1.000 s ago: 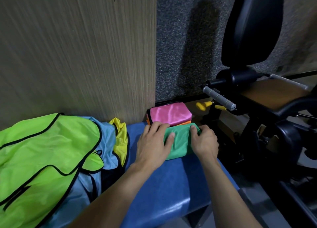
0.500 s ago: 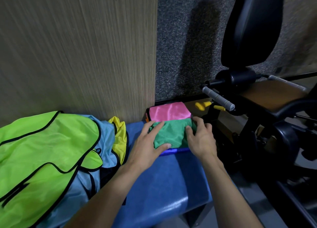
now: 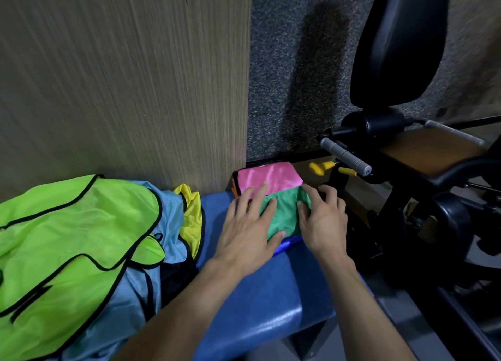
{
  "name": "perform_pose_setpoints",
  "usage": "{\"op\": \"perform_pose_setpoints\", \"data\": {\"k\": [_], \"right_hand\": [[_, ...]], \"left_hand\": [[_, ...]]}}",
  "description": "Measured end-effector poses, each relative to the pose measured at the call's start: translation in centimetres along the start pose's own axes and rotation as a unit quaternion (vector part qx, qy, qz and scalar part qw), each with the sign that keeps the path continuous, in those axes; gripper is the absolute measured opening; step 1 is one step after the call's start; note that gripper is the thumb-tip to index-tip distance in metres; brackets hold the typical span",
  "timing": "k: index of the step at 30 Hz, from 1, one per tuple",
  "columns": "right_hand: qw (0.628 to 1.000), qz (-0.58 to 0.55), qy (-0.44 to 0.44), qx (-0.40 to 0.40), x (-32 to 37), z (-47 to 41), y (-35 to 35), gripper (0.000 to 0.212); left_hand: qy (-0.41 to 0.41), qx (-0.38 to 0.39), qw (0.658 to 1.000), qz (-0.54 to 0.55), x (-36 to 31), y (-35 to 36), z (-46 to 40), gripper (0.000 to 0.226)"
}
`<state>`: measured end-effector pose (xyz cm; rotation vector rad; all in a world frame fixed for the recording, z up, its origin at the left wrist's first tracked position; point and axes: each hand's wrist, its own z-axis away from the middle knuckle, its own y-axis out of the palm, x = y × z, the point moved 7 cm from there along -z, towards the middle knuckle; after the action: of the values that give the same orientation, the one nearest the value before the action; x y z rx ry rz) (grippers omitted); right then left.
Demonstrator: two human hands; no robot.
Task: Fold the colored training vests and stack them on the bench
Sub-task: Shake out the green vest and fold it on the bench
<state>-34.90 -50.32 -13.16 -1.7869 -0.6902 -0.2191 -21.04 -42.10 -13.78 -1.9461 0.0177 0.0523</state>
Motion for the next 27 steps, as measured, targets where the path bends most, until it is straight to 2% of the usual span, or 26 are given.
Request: {"op": "perform_pose_setpoints", "data": {"k": [2, 4, 8, 12, 17, 23, 27], "right_hand": [[0.998, 0.028, -0.060, -0.010, 1.2, 0.1, -0.3, 0.038], [0.995, 0.050, -0.081, 0.036, 2.2, 0.3, 0.2, 0.033], [0.981, 0.073, -0.016, 0.178, 1.7, 0.7, 2.6, 0.051], [0.971, 0.082, 0.013, 0.222, 1.5, 0.8, 3.3, 0.058], [0.963, 0.088, 0.036, 0.251, 1.8, 0.9, 3.5, 0.066], [0.974, 0.092, 0.029, 0.206, 2.7, 1.5, 2.3, 0.064], [0.979, 0.093, 0.015, 0.183, 4.7, 2.1, 1.3, 0.058]], "left_hand": [[0.029, 0.054, 0.998, 0.002, -0.3, 0.8, -0.6, 0.074], [0.028, 0.082, 0.996, 0.007, -0.2, 1.5, -0.8, 0.078], [0.012, 0.108, 0.993, 0.040, 0.7, 3.2, 0.4, 0.095], [0.031, 0.110, 0.993, 0.039, 0.6, 3.5, 2.0, 0.097], [0.057, 0.119, 0.991, -0.028, 1.1, 3.1, 1.2, 0.082], [0.069, 0.145, 0.987, 0.024, 1.4, 2.1, 2.4, 0.081], [0.065, 0.155, 0.985, 0.037, 2.8, -1.3, 5.0, 0.077]]}}
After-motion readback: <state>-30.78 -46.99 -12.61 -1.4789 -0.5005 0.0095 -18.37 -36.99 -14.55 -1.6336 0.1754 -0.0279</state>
